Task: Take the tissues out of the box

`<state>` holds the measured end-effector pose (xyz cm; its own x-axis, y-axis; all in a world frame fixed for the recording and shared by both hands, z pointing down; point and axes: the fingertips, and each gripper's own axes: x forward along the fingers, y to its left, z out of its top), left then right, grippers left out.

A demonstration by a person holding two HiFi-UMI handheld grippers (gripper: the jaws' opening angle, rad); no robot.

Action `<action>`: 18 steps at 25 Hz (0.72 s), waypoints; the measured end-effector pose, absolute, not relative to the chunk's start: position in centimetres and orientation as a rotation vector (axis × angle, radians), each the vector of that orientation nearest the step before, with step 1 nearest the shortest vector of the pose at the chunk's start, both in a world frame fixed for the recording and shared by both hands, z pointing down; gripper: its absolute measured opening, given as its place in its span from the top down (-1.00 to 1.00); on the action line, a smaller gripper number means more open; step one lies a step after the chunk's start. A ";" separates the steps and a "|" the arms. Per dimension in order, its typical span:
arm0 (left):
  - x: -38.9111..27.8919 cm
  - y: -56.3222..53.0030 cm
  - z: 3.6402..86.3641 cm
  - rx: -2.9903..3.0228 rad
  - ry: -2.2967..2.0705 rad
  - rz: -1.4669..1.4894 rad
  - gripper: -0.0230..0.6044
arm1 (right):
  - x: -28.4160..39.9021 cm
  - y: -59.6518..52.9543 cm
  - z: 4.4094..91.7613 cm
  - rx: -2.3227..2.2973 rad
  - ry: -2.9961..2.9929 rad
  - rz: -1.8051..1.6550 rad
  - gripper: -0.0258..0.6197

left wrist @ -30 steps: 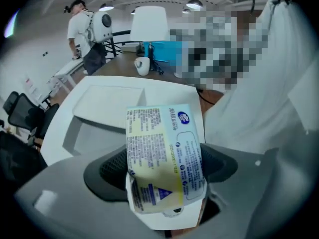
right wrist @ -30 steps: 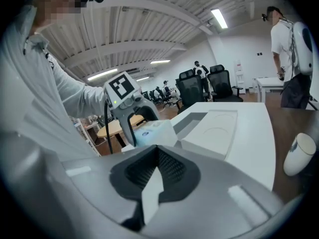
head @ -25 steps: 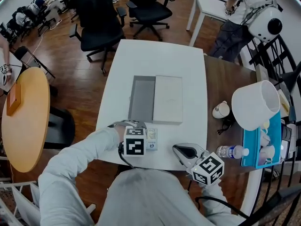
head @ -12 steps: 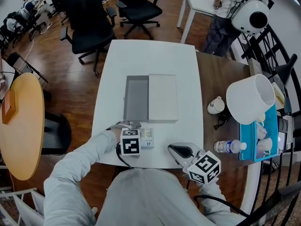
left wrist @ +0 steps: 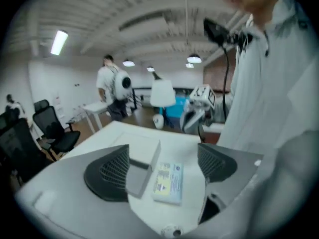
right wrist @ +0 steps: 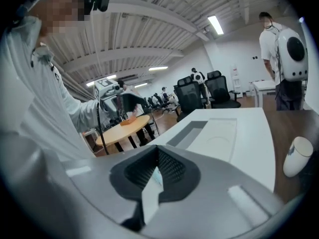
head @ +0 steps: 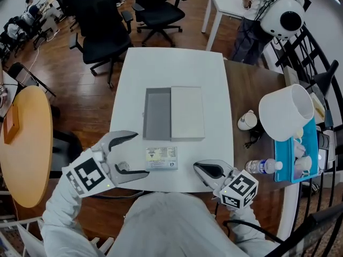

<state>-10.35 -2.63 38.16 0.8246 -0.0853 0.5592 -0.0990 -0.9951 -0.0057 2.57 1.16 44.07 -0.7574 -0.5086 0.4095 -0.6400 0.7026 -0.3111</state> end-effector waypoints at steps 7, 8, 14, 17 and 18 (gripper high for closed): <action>-16.8 -4.8 31.8 2.877 -0.709 0.267 0.88 | -0.9 0.2 39.5 0.698 -2.816 0.613 0.91; -16.9 -4.7 32.5 2.850 -0.716 0.232 0.88 | -1.2 0.1 39.4 0.692 -2.820 0.619 0.91; -16.4 -3.2 36.1 2.641 -0.698 0.038 0.88 | -2.7 0.1 39.2 0.683 -2.824 0.677 0.91; -16.4 -3.4 36.6 2.579 -0.701 -0.034 0.88 | -2.9 0.4 40.2 0.710 -2.752 0.636 0.91; -16.4 -3.4 36.7 2.568 -0.700 -0.051 0.88 | -2.9 0.4 40.5 0.720 -2.740 0.635 0.91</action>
